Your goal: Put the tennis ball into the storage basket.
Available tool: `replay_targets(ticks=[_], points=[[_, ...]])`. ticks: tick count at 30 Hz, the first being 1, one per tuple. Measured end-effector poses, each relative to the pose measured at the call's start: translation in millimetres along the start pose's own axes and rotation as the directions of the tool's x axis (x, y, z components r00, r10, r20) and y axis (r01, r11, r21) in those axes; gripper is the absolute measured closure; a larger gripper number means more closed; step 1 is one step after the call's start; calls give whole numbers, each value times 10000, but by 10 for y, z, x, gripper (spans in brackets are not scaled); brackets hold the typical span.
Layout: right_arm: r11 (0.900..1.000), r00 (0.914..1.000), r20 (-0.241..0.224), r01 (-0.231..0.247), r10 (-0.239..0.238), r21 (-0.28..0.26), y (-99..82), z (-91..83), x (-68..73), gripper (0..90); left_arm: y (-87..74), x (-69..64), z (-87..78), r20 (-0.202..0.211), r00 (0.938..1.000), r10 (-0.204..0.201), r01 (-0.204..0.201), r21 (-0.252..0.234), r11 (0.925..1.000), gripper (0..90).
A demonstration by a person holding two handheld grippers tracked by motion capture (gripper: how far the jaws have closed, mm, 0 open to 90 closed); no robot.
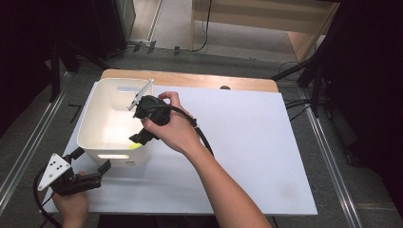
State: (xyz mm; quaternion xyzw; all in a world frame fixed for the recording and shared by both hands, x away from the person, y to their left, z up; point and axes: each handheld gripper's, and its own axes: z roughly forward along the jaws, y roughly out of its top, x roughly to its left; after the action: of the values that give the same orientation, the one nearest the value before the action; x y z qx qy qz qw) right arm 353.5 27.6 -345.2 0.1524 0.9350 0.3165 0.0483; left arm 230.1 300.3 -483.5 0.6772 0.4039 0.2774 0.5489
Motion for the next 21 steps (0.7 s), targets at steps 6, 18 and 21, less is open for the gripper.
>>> replay_targets(ticks=[6, 18, 21], points=[[9996, 9996, 193, -190, 194, -230, -120, -74, -31, 3, -1, -1, 0, -11, 10000, -2, 2, -4, 10000, 0], [9960, 9953, 645, -690, 726, -564, -391, -238, -85, 3, -1, 1, -1, -27, 10000, 44, -44, 36, 10000, 0], [9945, 9931, 771, -841, 888, -618, -457, -264, -87, 3, -1, 2, 0, -9, 10000, 27, -27, 23, 10000, 0]])
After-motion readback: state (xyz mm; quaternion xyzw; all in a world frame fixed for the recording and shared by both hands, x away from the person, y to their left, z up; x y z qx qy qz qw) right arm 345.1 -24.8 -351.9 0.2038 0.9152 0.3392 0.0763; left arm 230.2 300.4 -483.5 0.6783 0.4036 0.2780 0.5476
